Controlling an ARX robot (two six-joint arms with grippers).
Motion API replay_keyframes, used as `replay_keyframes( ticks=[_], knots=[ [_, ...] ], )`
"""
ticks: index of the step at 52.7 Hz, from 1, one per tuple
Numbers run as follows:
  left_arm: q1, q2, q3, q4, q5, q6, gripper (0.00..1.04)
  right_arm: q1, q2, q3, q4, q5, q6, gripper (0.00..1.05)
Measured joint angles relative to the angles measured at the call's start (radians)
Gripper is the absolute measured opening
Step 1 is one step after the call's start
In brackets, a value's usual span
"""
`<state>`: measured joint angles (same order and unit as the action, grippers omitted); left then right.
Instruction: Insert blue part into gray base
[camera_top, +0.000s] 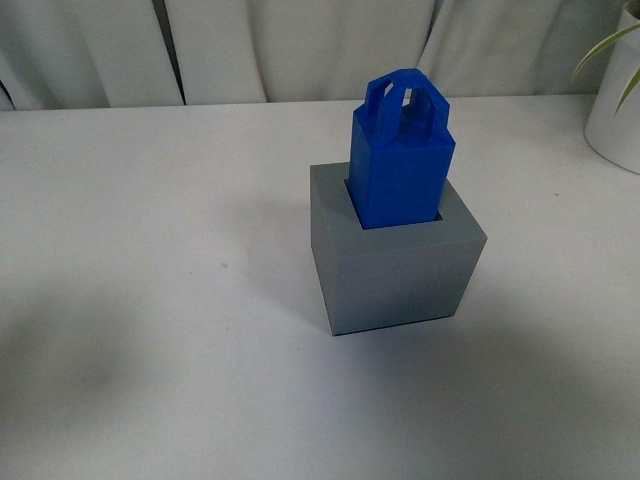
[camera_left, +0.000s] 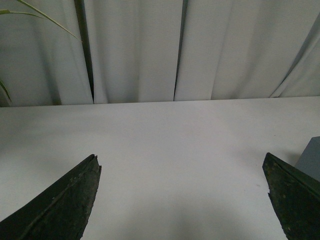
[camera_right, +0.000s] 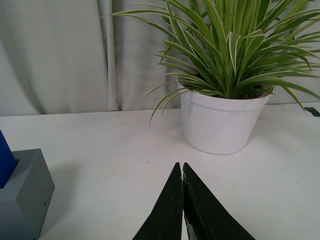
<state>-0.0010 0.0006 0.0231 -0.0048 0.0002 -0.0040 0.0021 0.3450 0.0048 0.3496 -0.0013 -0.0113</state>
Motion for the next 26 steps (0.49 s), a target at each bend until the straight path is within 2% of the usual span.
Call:
replay_keyframes(
  ticks=[26],
  knots=[
    [0.000,0.000,0.000,0.000,0.000,0.000,0.99,0.000,-0.156,0.000,-0.156,0.000,0.000,0.02]
  ],
)
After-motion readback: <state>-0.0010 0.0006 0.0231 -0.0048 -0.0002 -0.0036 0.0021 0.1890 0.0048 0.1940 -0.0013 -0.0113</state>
